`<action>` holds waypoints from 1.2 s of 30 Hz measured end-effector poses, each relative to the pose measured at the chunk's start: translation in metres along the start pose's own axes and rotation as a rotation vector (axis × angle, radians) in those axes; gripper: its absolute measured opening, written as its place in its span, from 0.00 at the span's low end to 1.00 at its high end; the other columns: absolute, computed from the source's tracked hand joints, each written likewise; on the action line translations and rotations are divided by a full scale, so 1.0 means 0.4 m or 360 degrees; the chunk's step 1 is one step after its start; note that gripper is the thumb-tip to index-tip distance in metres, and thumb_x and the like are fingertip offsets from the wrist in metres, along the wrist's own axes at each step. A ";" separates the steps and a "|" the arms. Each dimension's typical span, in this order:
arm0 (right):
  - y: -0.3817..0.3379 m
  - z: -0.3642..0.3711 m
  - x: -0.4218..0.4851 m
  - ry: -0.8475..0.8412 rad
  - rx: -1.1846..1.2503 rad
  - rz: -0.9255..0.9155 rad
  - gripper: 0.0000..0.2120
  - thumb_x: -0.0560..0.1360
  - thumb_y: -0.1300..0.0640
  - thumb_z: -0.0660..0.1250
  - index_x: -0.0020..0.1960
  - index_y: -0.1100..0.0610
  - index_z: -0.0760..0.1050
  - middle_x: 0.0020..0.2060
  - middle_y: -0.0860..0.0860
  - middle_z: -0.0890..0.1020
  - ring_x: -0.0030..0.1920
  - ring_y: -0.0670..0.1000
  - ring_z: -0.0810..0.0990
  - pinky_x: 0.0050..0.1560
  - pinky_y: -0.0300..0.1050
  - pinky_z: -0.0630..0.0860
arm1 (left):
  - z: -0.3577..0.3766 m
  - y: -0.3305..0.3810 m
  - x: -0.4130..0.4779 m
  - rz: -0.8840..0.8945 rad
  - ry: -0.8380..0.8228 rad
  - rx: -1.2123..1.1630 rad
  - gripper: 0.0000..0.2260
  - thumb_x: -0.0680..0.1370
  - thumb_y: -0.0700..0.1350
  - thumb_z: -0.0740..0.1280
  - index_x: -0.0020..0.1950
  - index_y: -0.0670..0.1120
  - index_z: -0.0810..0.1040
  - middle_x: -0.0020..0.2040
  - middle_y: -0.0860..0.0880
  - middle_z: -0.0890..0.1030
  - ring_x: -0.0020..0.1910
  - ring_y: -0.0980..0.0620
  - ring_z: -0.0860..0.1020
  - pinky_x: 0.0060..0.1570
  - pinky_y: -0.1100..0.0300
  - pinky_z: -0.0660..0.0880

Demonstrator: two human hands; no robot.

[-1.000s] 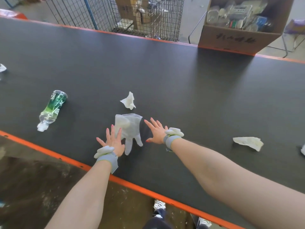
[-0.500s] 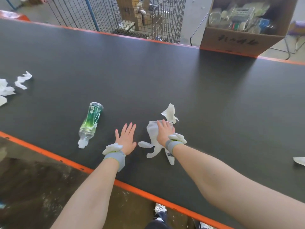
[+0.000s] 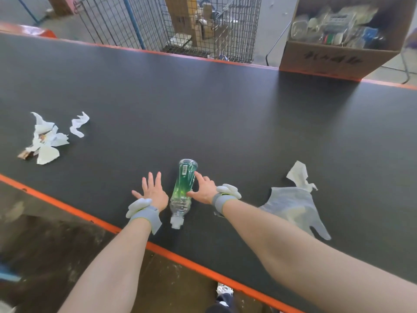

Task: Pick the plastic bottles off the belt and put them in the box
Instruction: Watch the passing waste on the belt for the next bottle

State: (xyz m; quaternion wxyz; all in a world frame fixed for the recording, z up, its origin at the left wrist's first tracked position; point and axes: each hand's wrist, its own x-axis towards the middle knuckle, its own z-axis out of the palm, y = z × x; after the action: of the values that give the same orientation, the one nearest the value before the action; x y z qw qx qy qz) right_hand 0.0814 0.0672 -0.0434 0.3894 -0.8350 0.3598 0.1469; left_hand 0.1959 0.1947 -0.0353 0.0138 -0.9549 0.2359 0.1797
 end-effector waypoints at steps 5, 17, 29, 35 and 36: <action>-0.003 0.035 0.002 0.0022 0.0016 0.0163 0.48 0.72 0.42 0.70 0.77 0.37 0.38 0.71 0.61 0.58 0.65 0.63 0.68 0.66 0.57 0.66 | 0.033 0.003 0.002 -0.0027 -0.0080 0.0069 0.29 0.81 0.40 0.53 0.79 0.53 0.44 0.79 0.52 0.42 0.78 0.49 0.41 0.72 0.35 0.46; 0.059 -0.056 0.021 0.0252 0.0016 0.0325 0.44 0.72 0.61 0.66 0.75 0.33 0.45 0.76 0.61 0.36 0.70 0.63 0.61 0.66 0.56 0.65 | 0.002 0.066 0.033 -0.0006 -0.0079 -0.0008 0.29 0.81 0.41 0.55 0.79 0.50 0.46 0.79 0.50 0.42 0.78 0.49 0.42 0.72 0.37 0.47; 0.045 -0.090 0.040 0.0204 -0.0083 0.0191 0.44 0.74 0.60 0.66 0.76 0.34 0.43 0.76 0.61 0.37 0.68 0.64 0.63 0.65 0.56 0.66 | -0.015 -0.015 0.068 -0.0217 -0.0133 0.0060 0.36 0.79 0.44 0.60 0.78 0.54 0.38 0.78 0.48 0.34 0.77 0.46 0.36 0.70 0.31 0.49; 0.034 -0.093 0.068 0.0200 -0.0035 0.0145 0.44 0.75 0.62 0.66 0.76 0.35 0.45 0.76 0.60 0.37 0.68 0.64 0.63 0.65 0.55 0.66 | 0.027 -0.071 0.113 -0.0202 -0.0206 0.0144 0.35 0.80 0.47 0.58 0.77 0.57 0.37 0.77 0.45 0.33 0.76 0.38 0.38 0.71 0.33 0.52; 0.039 -0.094 0.074 0.0206 -0.0036 0.0138 0.44 0.75 0.62 0.66 0.76 0.35 0.45 0.76 0.60 0.37 0.69 0.64 0.63 0.65 0.55 0.67 | 0.041 -0.083 0.127 -0.0134 -0.0229 0.0178 0.33 0.80 0.49 0.58 0.77 0.58 0.39 0.77 0.44 0.34 0.76 0.37 0.41 0.72 0.36 0.55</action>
State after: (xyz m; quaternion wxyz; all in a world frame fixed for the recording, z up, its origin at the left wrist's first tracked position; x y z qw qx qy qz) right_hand 0.0896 0.0176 -0.0431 0.3491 -0.8307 0.4185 0.1133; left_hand 0.2474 0.2034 -0.0706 0.0915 -0.9464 0.2036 0.2336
